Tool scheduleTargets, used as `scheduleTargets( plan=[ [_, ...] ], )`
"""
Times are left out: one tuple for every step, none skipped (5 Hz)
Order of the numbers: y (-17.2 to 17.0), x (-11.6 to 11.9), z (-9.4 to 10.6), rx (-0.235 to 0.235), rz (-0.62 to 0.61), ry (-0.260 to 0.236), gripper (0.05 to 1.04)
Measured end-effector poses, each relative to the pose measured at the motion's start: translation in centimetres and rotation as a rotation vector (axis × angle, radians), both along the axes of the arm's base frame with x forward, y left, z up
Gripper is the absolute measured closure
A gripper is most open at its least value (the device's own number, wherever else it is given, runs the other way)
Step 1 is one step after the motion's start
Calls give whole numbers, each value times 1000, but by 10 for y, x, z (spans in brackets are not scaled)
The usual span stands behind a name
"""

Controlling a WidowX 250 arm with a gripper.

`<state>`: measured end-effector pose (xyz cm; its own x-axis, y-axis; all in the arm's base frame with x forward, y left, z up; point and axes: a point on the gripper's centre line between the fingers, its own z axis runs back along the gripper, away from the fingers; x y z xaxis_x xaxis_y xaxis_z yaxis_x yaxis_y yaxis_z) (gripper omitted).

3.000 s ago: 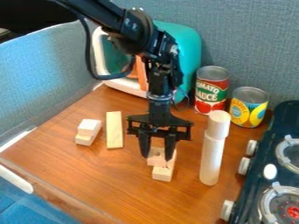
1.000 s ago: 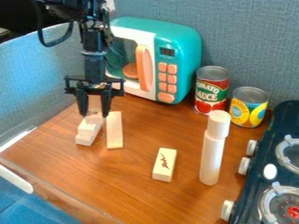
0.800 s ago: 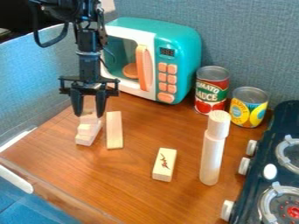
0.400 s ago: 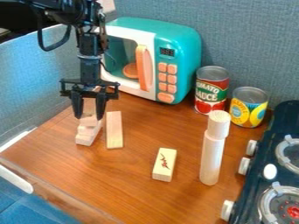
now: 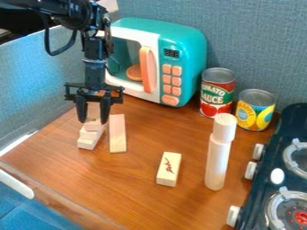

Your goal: Moved the small box to the left side of the table

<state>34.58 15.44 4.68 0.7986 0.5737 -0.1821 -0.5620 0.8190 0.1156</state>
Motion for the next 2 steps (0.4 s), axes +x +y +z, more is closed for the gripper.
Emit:
scheduleTargets(
  plan=[
    [0, -1, 1, -1, 7, 6, 524],
    [-1, 1, 0, -12, 6, 12, 427]
  ],
)
